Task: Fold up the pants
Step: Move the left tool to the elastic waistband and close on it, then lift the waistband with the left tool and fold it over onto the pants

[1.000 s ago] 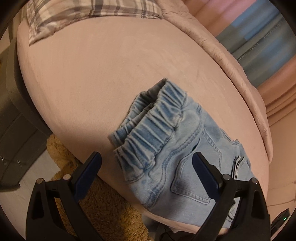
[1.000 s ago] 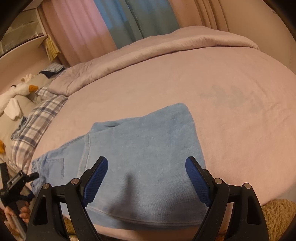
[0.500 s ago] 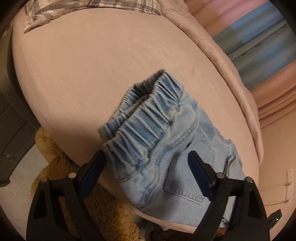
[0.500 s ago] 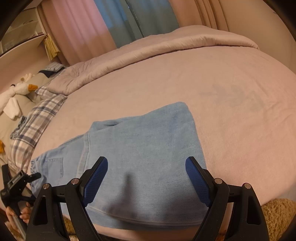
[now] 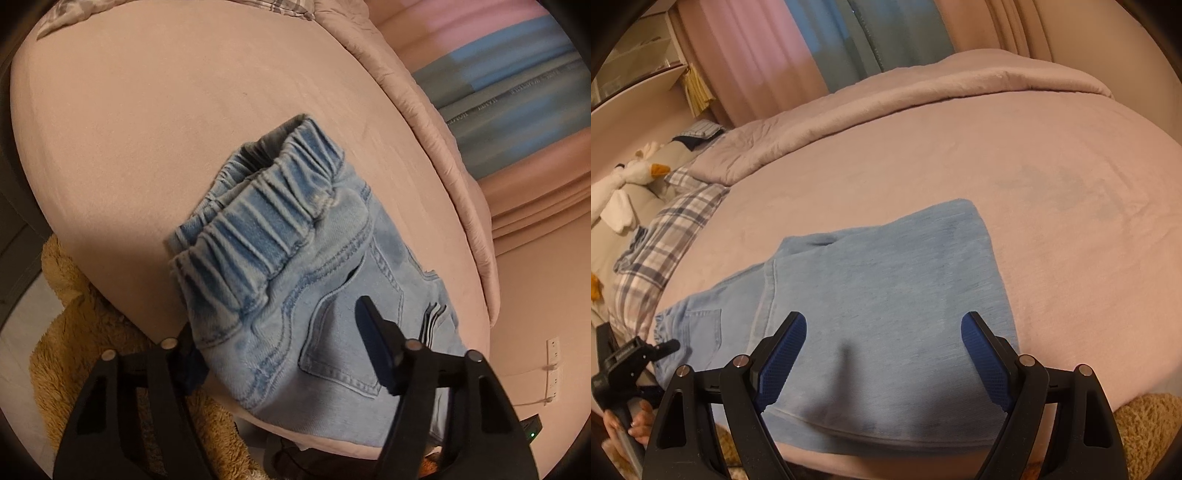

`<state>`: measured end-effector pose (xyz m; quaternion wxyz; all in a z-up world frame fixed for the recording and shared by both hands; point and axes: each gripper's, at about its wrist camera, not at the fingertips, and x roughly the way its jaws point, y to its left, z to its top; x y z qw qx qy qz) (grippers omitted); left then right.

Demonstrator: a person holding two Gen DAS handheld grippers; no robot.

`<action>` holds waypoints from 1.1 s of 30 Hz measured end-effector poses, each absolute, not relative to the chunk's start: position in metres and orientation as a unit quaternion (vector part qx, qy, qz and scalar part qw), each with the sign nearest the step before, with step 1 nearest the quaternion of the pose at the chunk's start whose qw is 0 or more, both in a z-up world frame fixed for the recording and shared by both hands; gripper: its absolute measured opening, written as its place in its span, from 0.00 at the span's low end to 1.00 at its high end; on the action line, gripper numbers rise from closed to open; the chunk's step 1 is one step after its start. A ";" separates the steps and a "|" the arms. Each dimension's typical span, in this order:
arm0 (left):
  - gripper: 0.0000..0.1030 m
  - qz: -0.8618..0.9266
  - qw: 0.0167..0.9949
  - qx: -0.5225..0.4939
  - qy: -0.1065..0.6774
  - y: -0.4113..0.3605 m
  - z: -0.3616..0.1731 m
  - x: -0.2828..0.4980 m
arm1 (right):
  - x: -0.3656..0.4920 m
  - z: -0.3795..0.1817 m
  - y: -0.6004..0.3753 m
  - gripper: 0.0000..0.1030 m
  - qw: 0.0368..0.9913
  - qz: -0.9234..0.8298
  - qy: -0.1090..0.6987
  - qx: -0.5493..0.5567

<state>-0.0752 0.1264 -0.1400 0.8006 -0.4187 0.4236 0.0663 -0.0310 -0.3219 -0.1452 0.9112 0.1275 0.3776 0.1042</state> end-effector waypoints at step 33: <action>0.19 0.036 0.865 -0.329 0.378 0.061 -0.071 -0.064 | -0.034 -0.143 -0.326 0.83 0.910 0.107 0.370 0.151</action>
